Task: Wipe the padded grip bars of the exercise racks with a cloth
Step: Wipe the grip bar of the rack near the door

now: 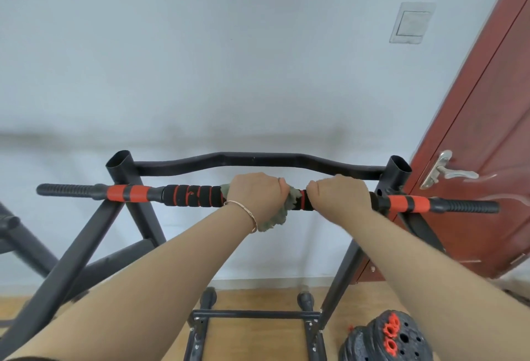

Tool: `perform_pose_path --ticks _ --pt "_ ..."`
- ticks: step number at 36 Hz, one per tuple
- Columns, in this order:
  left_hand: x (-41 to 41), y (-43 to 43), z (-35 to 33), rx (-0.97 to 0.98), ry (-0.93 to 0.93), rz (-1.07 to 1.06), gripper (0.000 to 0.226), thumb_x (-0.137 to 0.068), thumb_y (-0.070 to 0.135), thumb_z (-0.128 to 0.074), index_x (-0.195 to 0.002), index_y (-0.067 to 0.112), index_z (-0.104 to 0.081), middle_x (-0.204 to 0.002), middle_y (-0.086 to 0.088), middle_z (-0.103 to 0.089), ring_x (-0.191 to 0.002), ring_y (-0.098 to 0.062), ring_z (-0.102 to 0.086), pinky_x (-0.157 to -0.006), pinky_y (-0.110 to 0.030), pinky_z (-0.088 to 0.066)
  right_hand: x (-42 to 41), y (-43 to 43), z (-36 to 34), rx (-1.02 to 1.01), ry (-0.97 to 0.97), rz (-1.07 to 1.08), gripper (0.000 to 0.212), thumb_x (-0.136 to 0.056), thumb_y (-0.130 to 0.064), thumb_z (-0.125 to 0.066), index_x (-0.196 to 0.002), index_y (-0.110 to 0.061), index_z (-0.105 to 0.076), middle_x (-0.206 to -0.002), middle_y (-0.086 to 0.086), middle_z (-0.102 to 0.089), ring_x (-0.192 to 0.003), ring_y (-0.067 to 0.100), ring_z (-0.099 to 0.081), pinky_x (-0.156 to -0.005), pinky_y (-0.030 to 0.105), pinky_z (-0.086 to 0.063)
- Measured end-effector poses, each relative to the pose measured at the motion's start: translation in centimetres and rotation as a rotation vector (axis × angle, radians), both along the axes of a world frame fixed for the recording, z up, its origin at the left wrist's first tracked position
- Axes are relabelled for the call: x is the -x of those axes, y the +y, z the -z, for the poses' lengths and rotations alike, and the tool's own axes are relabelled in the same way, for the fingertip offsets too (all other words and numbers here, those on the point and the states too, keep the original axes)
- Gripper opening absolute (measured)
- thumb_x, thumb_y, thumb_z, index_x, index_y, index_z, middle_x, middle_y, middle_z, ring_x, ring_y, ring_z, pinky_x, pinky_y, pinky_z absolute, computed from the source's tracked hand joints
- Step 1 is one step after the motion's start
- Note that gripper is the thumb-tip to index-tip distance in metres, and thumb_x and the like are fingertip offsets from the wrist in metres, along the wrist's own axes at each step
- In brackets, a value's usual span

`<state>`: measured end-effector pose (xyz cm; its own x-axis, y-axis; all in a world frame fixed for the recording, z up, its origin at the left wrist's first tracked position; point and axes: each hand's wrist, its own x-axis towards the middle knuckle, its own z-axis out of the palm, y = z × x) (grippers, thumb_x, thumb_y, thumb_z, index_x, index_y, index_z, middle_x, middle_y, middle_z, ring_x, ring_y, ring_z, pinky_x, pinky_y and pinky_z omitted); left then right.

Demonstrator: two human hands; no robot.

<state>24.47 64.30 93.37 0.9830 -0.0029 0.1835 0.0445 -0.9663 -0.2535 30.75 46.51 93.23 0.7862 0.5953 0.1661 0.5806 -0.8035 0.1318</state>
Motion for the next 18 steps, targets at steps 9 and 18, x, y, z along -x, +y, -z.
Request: perform_pose_path --ticks 9,18 --pt "0.1 -0.2 -0.5 0.050 0.060 -0.003 0.034 -0.084 0.036 -0.061 -0.067 0.022 -0.035 -0.058 0.005 -0.052 -0.050 -0.016 -0.043 -0.046 -0.026 -0.032 -2.6 0.9 -3.2 -0.126 0.721 0.200 0.043 -0.095 -0.041 -0.031 -0.087 -0.009 -0.060 -0.048 0.001 -0.063 -0.042 0.020 -0.060 -0.053 0.030 -0.054" --pt "0.2 0.5 -0.1 0.007 0.007 0.023 0.027 -0.098 0.027 -0.042 -0.074 0.014 -0.043 -0.062 0.002 -0.050 -0.054 -0.018 -0.044 -0.053 -0.031 -0.042 1.3 -1.2 0.1 0.089 -0.073 -0.058 0.018 -0.081 -0.014 -0.065 -0.075 -0.011 -0.049 -0.053 -0.001 -0.038 -0.045 0.022 -0.043 -0.046 0.026 -0.037"
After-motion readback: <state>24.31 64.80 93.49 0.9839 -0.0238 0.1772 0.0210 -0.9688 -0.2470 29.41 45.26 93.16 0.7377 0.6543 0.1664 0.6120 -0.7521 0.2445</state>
